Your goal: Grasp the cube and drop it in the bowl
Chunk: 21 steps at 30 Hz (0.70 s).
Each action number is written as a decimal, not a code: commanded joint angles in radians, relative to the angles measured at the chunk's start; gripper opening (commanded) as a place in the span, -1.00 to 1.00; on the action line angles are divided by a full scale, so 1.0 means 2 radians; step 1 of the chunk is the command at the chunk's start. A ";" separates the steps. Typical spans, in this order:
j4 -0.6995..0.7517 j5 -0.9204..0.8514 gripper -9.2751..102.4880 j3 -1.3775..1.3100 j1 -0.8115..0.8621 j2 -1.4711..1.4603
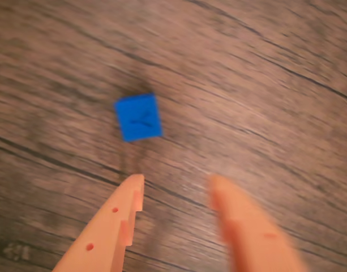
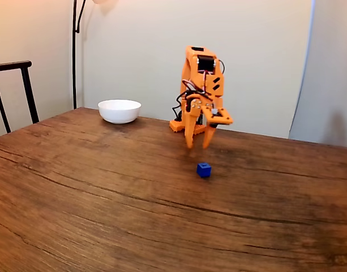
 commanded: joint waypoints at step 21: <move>-0.077 -0.065 -0.07 -0.016 -0.053 -0.066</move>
